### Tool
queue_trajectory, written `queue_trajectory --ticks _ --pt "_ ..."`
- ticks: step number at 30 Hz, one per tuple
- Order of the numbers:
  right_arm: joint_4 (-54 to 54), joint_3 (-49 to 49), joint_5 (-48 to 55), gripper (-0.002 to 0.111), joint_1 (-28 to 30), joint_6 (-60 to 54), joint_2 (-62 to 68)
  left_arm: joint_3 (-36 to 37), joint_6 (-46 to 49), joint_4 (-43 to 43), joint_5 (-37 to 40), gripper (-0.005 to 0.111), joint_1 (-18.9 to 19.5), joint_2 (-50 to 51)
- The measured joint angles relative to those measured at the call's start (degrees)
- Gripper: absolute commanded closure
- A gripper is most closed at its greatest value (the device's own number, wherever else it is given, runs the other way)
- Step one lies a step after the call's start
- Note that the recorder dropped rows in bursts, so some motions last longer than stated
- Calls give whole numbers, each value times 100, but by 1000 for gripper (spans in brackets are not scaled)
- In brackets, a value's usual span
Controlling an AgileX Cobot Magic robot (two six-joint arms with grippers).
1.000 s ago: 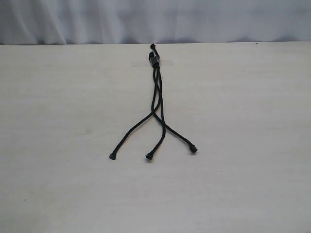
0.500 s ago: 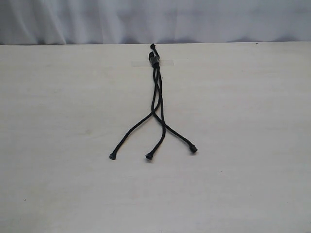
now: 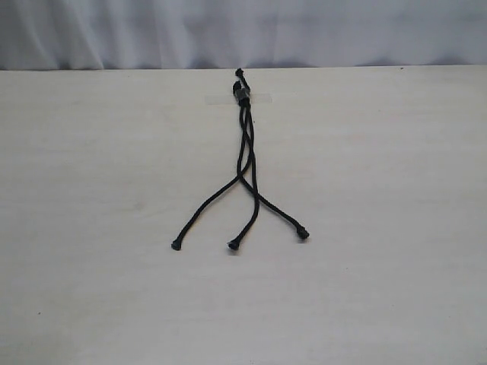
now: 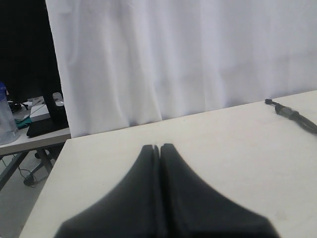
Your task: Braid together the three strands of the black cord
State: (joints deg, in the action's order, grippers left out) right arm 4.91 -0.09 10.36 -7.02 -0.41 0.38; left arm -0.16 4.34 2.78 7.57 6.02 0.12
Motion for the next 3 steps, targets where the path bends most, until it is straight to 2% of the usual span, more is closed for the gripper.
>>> queue_trajectory --ticks 3 --pt "0 0 0 104 0 0 0 0 0 0 0 107 0 0"
